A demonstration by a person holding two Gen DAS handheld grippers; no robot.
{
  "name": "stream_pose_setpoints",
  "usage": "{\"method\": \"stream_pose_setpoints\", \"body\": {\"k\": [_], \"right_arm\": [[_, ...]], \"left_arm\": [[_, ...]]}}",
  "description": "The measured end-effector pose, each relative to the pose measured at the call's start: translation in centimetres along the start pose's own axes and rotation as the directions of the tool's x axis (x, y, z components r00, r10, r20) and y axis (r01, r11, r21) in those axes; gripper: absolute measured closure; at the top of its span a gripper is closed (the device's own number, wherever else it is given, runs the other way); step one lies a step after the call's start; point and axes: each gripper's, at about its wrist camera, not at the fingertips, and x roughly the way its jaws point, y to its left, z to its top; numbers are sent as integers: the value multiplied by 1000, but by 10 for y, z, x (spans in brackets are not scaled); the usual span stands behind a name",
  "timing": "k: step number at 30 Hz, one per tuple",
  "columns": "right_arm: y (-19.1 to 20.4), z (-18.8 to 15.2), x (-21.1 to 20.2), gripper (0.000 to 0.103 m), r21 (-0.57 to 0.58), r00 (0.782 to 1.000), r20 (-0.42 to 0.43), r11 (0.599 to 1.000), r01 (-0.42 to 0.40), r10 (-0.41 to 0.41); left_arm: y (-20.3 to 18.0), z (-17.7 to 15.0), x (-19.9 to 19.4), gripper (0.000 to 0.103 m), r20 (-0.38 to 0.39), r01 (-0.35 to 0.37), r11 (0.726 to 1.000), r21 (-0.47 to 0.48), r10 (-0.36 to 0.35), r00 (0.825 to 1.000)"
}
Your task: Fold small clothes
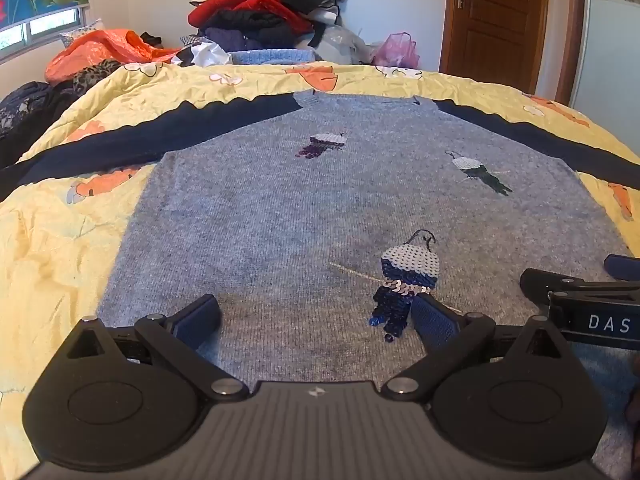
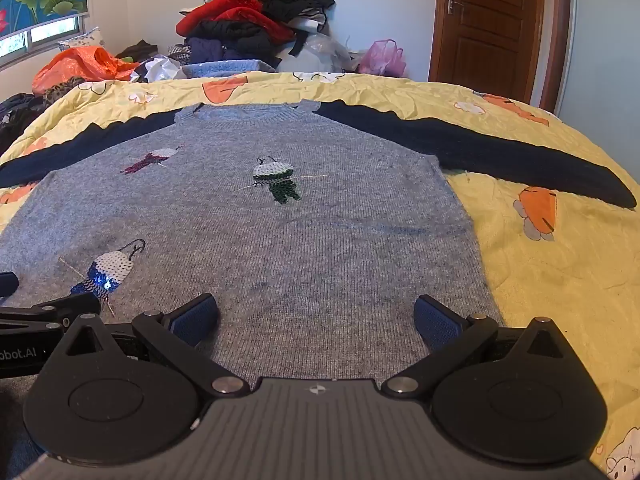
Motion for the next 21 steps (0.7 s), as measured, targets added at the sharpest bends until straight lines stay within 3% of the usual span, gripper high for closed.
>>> {"method": "stream_pose_setpoints", "body": {"k": [21], "right_arm": [[0,0,0,0,-3,1000,1,1000,1,-1]], "left_arm": [[-2,1,2,0,-3,-7,1000,-22,7,1000]]}}
